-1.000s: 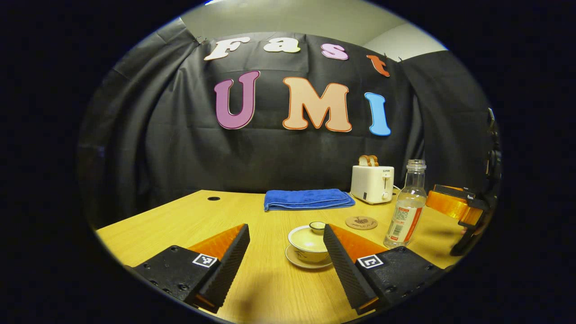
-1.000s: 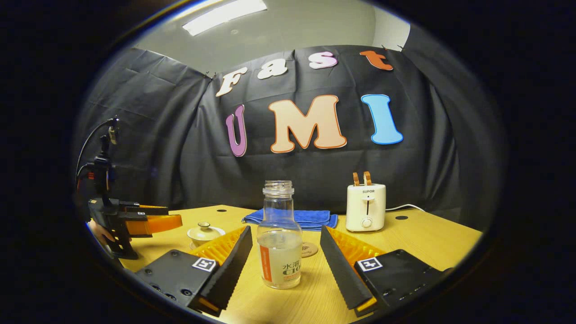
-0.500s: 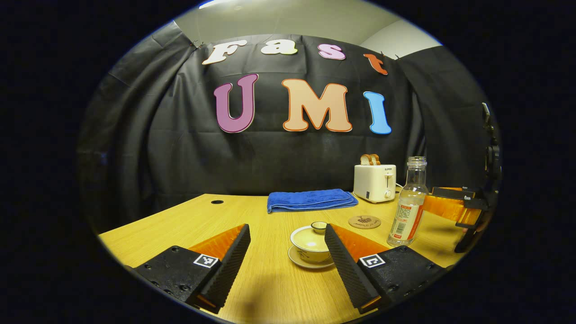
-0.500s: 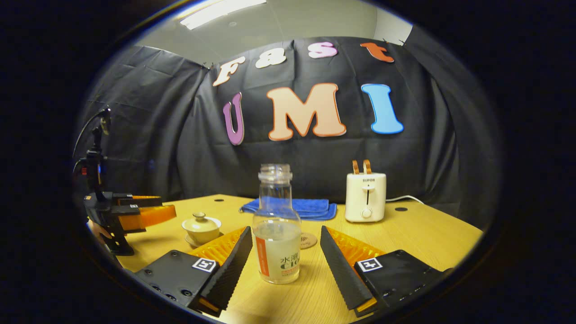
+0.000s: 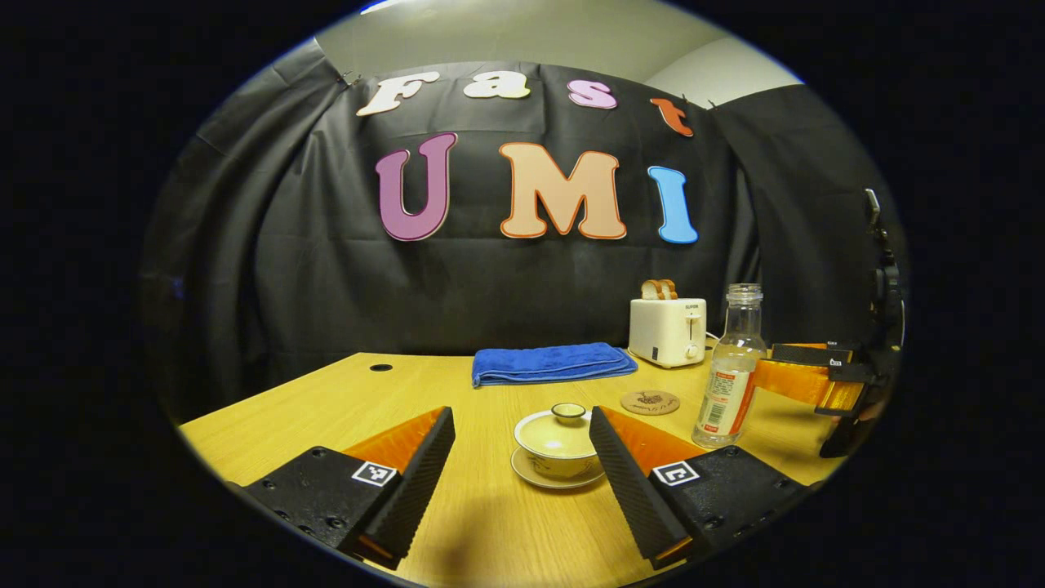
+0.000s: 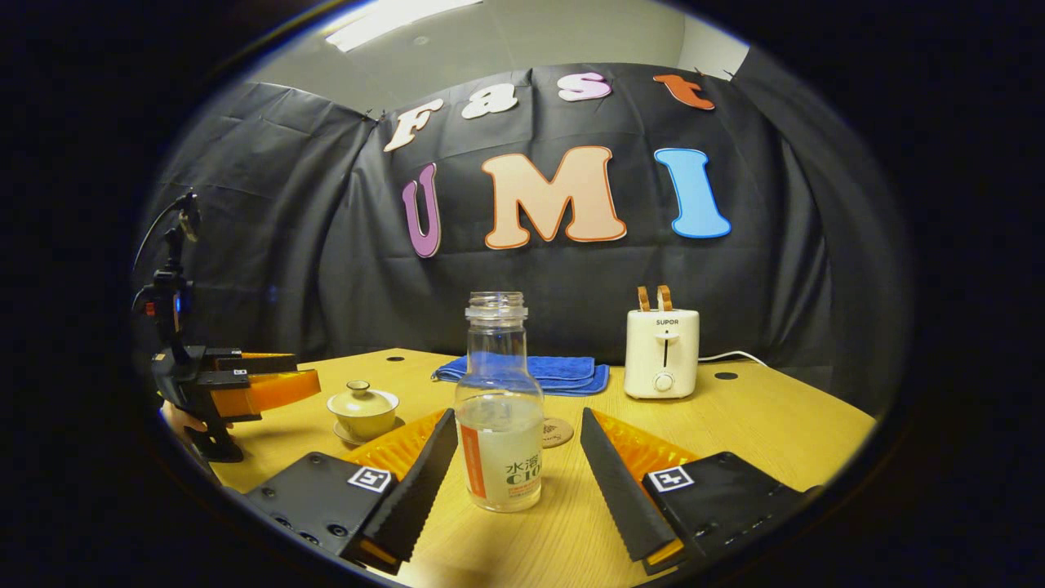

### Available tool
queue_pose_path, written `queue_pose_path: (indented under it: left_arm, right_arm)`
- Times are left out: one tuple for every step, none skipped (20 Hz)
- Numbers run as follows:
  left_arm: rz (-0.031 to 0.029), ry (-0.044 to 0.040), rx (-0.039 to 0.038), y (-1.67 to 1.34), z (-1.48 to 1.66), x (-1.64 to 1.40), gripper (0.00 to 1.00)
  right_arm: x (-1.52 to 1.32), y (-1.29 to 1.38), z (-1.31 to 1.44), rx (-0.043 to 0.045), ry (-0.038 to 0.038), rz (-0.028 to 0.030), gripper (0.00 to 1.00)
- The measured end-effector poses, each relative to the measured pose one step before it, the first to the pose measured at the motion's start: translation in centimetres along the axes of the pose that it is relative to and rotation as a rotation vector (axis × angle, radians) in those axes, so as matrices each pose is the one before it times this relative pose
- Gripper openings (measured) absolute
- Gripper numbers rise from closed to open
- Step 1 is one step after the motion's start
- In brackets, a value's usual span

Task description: Open the teacup lid with one hand, grasp the water bottle and pour water into the teacup with the other hand; after pouring, place the water bottle on the coaster and then close the teacup lid.

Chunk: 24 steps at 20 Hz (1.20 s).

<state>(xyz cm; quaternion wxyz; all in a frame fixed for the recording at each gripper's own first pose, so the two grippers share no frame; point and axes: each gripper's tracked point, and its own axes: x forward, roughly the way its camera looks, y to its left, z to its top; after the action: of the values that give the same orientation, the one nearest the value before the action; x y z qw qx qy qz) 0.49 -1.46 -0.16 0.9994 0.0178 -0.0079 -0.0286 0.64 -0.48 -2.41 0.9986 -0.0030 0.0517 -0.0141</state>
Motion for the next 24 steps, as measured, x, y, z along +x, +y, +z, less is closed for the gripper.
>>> queue_pose_path:
  left_arm:
    - [0.00015, -0.00033, -0.00032, 0.049, -0.028, -0.047, 0.97]
    - [0.01004, 0.00203, -0.00019, 0.278, 0.008, 0.064, 0.97]
    - [0.00973, -0.00043, 0.00042, 0.219, -0.083, 0.017, 0.97]
    - [0.00542, -0.00106, 0.00066, 0.037, 0.038, 0.038, 0.99]
    - [0.00003, -0.00034, 0.00033, -0.071, -0.009, 0.009, 0.97]
    - [-0.00334, -0.00188, 0.00203, -0.084, 0.151, 0.036, 0.97]
    - [-0.00544, -0.00136, 0.00001, -0.116, -0.073, 0.038, 0.97]
    - [-0.00690, 0.00064, -0.00046, -0.100, 0.063, 0.041, 0.97]
    - [-0.00542, 0.00146, 0.00076, -0.122, -0.171, 0.034, 0.97]
    - [-0.00511, -0.00041, -0.00121, -0.101, -0.013, 0.059, 0.98]
    - [-0.00702, 0.00016, -0.00115, -0.143, -0.045, 0.083, 1.00]
    - [-0.00987, -0.00028, -0.00033, -0.161, 0.080, 0.077, 0.97]
    - [-0.00670, -0.00116, 0.00297, -0.127, 0.045, 0.232, 0.98]
    - [-0.00683, 0.00168, -0.00084, -0.122, 0.020, 0.147, 0.97]
    - [-0.00607, 0.00270, -0.00124, -0.093, -0.092, 0.216, 0.97]
    - [-0.00351, -0.00069, 0.00401, -0.075, 0.064, 0.280, 0.97]
    - [-0.00541, 0.00709, -0.00042, -0.035, -0.137, 0.465, 0.97]
    - [-0.00935, 0.01686, -0.00067, -0.229, -0.304, 0.467, 0.97]
    - [-0.00267, 0.01748, 0.00114, -0.054, -0.349, 0.329, 0.97]
    - [-0.00501, 0.02097, 0.00257, -0.100, -0.365, 0.413, 0.96]
    - [-0.00720, 0.02146, 0.00402, -0.119, -0.282, 0.331, 0.95]
    - [-0.00522, 0.02409, 0.00183, -0.044, -0.156, 0.454, 0.95]
    - [-0.00772, 0.02359, 0.00214, -0.159, -0.365, 0.448, 0.94]
    - [-0.00596, 0.02354, 0.00304, -0.180, -0.313, 0.562, 0.93]
  right_arm:
    - [-0.032, 0.093, 0.033, -0.00128, -0.00191, -0.00005, 0.96]
    - [-0.036, -0.042, 0.044, 0.00193, 0.00169, -0.00059, 0.95]
    - [0.008, -0.001, -0.076, -0.00117, -0.00007, 0.00010, 0.95]
    - [0.029, 0.002, 0.031, 0.00031, -0.00086, -0.00003, 0.95]
    - [-0.012, 0.041, -0.095, 0.00053, 0.00038, 0.00253, 0.95]
    - [0.027, 0.017, 0.052, -0.00024, -0.00003, 0.00232, 0.95]
    - [-0.075, -0.039, 0.033, 0.00030, 0.00023, -0.00048, 0.95]
    - [-0.007, 0.027, 0.025, -0.00006, 0.00004, 0.00008, 0.95]
    - [0.030, 0.010, -0.026, 0.00002, 0.00007, 0.00014, 0.95]
    - [-0.023, 0.003, 0.074, -0.00004, 0.00022, 0.00036, 0.96]
    - [-0.032, 0.012, -0.107, 0.00010, -0.00003, -0.00002, 0.96]
    - [-0.015, 0.001, 0.048, 0.00006, 0.00016, 0.00002, 0.96]
    - [0.033, -0.007, 0.050, 0.00007, 0.00010, 0.00008, 0.95]
    - [0.057, -0.001, 0.003, 0.00005, 0.00024, -0.00013, 0.96]
    - [-0.037, 0.024, -0.089, -0.00004, -0.00009, -0.00002, 0.96]
    - [0.017, -0.016, 0.005, 0.00002, -0.00023, -0.00001, 0.95]
    - [0.081, 0.003, -0.038, -0.00003, 0.00007, 0.00010, 0.96]
    - [-0.080, 0.010, 0.067, -0.00002, -0.00024, 0.00018, 0.95]
    - [0.015, 0.005, -0.101, 0.00027, 0.00006, 0.00151, 0.95]
    - [0.021, 0.028, 0.045, 0.00026, -0.00019, 0.00247, 0.95]
    - [-0.007, 0.011, -0.041, 0.00017, -0.00018, 0.00167, 0.95]
    - [0.026, 0.029, 0.035, -0.00001, -0.00004, 0.00190, 0.95]
    - [-0.027, -0.033, -0.032, 0.00004, -0.00003, 0.00039, 0.96]
    - [-0.005, 0.013, 0.037, -0.00004, 0.00002, 0.00013, 0.95]
